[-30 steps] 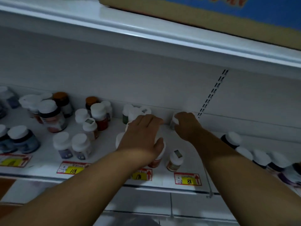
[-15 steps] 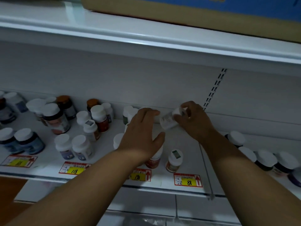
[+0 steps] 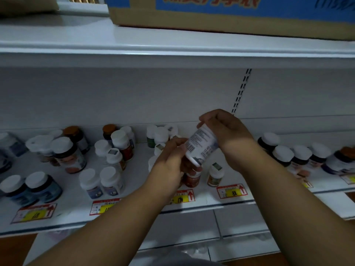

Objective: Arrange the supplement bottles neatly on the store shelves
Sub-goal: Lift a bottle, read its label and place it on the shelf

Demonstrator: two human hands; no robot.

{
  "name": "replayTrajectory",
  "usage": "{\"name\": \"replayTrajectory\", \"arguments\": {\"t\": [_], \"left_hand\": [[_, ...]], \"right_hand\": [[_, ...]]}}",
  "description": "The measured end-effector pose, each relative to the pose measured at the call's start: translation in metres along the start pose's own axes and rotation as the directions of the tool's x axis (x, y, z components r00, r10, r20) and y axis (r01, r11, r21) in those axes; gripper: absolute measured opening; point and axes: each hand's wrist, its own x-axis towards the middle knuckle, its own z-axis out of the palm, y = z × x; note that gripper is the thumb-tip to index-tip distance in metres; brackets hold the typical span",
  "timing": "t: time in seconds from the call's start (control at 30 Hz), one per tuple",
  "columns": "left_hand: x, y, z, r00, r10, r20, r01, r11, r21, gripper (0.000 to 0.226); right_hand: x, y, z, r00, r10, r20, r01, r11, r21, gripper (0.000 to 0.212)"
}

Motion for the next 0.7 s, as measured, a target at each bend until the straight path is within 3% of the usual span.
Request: {"name": "replayTrajectory", "arguments": {"t": [0.1, 0.13, 0.23, 0.3, 0.4, 0.53, 0.7], "left_hand": [[-0.012, 0.002, -0.016, 0.995, -0.003, 0.099, -0.004, 0.997, 0.072, 0.043], [-0.016, 0.000, -0.022, 0.993, 0.005, 0.120, -0.014, 0.997, 0.074, 0.040], [-0.033, -0.002, -0.033, 0.972, -0.108, 0.206, 0.143, 0.976, -0.161, 0.046], [-0.045, -0.006, -0.040, 0.952, -0.153, 0.266, 0.202, 0.965, -0.167, 0.049], [-0.063, -0.012, -0.045, 0.925, -0.206, 0.320, 0.257, 0.958, -0.126, 0.063], [-0.073, -0.014, -0.051, 0.944, -0.177, 0.279, 0.218, 0.968, -0.124, 0.067], [-0.083, -0.015, -0.040, 0.963, -0.097, 0.251, 0.091, 0.995, 0.034, 0.056]], "right_hand": [[-0.017, -0.009, 0.018, 0.990, -0.046, -0.132, 0.030, 0.993, -0.115, 0.043], [-0.023, -0.012, 0.022, 0.990, -0.036, -0.135, 0.018, 0.991, -0.130, 0.043], [-0.044, -0.016, 0.030, 0.998, 0.054, -0.016, -0.055, 0.997, -0.054, 0.032], [-0.061, -0.015, 0.034, 0.998, 0.065, 0.022, -0.065, 0.998, -0.014, 0.023], [-0.083, -0.012, 0.045, 0.998, 0.036, -0.056, -0.037, 0.999, -0.004, 0.022], [-0.095, -0.012, 0.054, 0.986, 0.004, -0.165, -0.009, 0.999, -0.031, 0.026], [-0.105, -0.011, 0.039, 0.992, -0.001, -0.127, -0.001, 1.000, -0.017, 0.022]]}}
